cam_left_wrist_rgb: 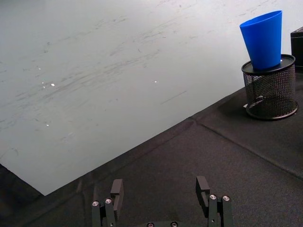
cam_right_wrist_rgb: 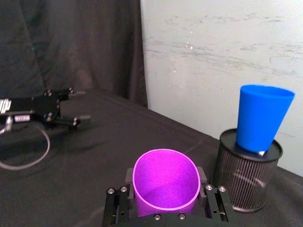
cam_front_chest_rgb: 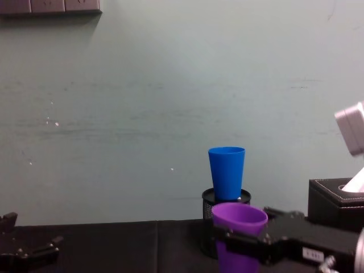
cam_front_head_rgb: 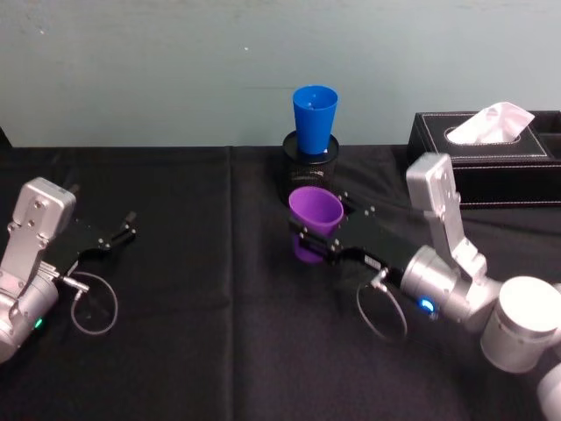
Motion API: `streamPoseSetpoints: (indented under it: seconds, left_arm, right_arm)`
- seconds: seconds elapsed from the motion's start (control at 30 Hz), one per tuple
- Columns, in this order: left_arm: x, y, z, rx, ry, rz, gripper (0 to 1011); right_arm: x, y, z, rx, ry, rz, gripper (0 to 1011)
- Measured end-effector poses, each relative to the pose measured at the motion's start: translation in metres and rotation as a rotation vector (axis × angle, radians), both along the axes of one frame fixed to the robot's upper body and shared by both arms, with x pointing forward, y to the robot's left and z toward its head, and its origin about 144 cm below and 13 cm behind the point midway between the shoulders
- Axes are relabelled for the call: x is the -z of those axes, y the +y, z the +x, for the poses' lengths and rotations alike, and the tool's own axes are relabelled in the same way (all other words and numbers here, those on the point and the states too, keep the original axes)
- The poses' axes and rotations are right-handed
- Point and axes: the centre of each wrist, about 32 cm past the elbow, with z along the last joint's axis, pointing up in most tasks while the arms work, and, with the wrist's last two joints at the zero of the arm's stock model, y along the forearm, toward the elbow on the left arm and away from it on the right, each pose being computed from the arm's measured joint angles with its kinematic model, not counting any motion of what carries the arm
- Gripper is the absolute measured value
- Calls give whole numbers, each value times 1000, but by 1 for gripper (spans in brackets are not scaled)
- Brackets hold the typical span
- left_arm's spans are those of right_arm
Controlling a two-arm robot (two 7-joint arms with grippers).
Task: Pick up one cup with a gripper and tap it against the other cup.
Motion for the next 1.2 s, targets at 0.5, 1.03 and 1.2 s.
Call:
streamPoseSetpoints:
  seconds: [0.5,1.03,1.2]
  left_arm:
    - [0,0,0,0,0,0,1000]
    - [0,0,0,0,0,0,1000]
    - [0,0,0,0,0,0,1000]
  right_arm:
    - [44,-7,-9,22,-34,-19,732]
    - [53,-7,-10,28,-17,-17,732]
    - [53,-7,-10,27,-17,-17,732]
